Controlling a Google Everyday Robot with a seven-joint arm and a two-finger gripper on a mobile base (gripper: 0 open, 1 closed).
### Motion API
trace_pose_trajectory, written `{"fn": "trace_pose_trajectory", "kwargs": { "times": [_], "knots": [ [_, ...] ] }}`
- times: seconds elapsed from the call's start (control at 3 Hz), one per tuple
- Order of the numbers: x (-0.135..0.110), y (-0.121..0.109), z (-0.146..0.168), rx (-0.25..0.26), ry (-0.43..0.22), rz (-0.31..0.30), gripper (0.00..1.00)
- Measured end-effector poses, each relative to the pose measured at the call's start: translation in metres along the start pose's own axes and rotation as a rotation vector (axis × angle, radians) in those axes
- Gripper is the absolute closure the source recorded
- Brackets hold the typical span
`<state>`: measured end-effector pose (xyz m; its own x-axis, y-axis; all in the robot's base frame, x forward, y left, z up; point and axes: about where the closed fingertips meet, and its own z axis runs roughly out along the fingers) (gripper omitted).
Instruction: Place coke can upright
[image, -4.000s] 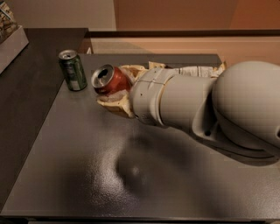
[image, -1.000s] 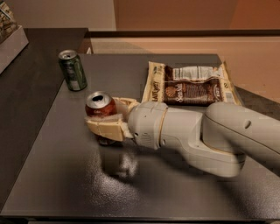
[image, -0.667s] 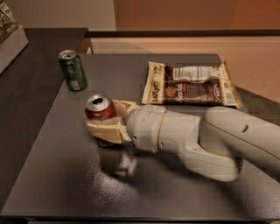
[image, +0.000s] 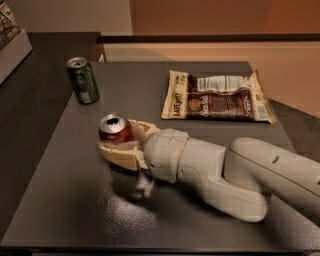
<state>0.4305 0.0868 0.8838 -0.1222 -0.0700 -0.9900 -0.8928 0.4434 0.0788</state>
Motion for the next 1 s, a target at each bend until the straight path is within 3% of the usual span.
{"fn": "trace_pose_trajectory", "kwargs": {
  "times": [0.33, 0.67, 1.0],
  "knots": [
    [-0.0051, 0.002, 0.0014, 0.004, -0.012, -0.058, 0.13],
    [-0.007, 0.0038, 0.0019, 0.003, -0.012, -0.062, 0.0],
    [-0.0071, 0.0038, 0.0019, 0.003, -0.012, -0.062, 0.0]
  ]
}}
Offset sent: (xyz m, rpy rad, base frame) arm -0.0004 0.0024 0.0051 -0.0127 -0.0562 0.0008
